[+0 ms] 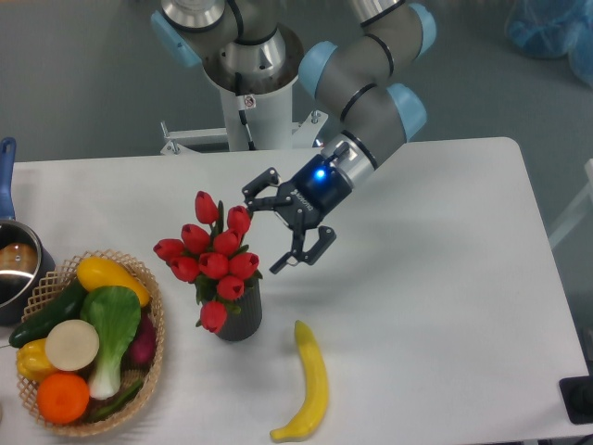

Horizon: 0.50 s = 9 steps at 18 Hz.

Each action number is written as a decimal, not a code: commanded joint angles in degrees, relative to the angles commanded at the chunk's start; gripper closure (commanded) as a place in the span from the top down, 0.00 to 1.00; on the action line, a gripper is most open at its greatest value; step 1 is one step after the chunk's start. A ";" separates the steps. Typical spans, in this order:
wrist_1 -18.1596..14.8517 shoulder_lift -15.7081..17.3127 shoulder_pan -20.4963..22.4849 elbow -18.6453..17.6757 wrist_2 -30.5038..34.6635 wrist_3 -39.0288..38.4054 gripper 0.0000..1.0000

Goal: Pick up the flowers from the vase
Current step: 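Move the open gripper toward the tulip stems above the vase, then lower the gripper around the tulip stems at the vase rim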

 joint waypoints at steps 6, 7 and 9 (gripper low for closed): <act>0.00 -0.70 -0.79 0.88 0.17 0.44 1.00; 0.00 -0.97 -0.79 1.14 0.35 0.44 1.00; 0.00 -2.19 -0.79 2.10 0.26 0.44 1.00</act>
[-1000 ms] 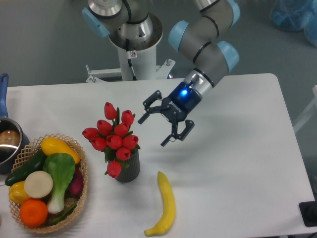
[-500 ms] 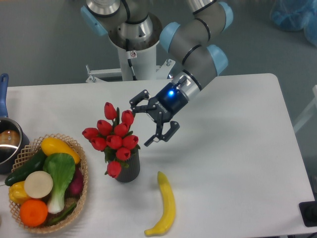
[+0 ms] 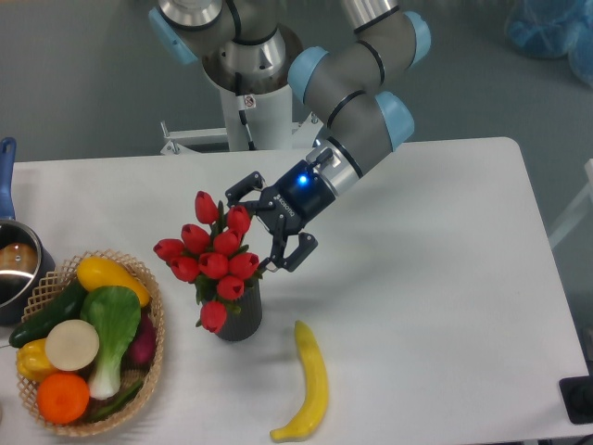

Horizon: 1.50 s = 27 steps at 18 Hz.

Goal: Pick up the flowers from the vase
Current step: 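Lower the gripper around the tulip stems at the vase rim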

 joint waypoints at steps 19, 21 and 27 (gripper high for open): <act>0.00 -5.28 -3.78 5.19 -0.18 -0.44 1.00; 0.00 -5.28 -4.22 5.19 -0.18 -0.27 1.00; 0.09 -5.37 -5.10 4.93 0.00 0.44 1.00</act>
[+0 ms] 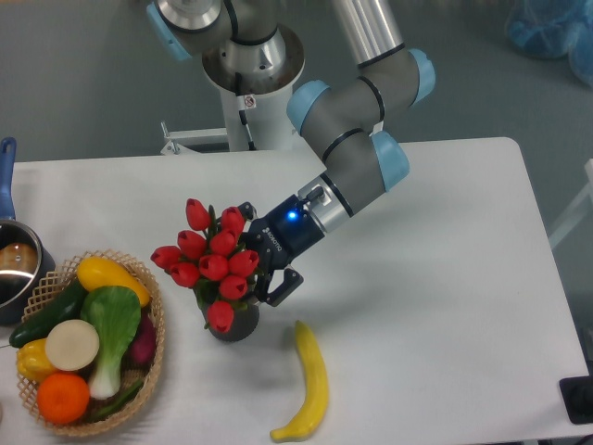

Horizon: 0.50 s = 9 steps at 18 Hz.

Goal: Pick up the flowers from the vase
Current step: 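Lower the gripper around the tulip stems at the vase rim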

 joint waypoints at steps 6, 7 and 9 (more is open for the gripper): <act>0.26 0.09 0.00 -0.70 -0.17 0.71 0.74; 0.26 0.17 0.09 -0.70 -0.09 0.71 0.73; 0.26 0.17 0.35 -0.79 -0.17 0.71 0.71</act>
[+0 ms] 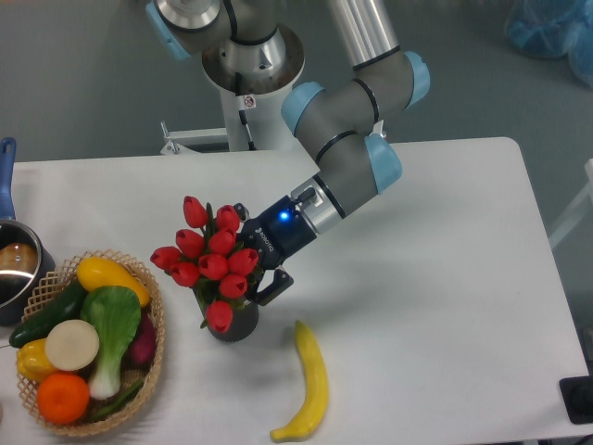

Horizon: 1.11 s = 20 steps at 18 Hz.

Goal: Pick up the flowers from the vase
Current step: 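Close the gripper on the tulip stems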

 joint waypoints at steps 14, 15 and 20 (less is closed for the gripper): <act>0.00 0.09 0.35 -1.14 -3.16 0.26 0.49; 0.00 0.09 0.35 -1.23 -3.16 0.26 0.48; 0.00 0.18 0.44 -1.84 -3.25 0.18 0.41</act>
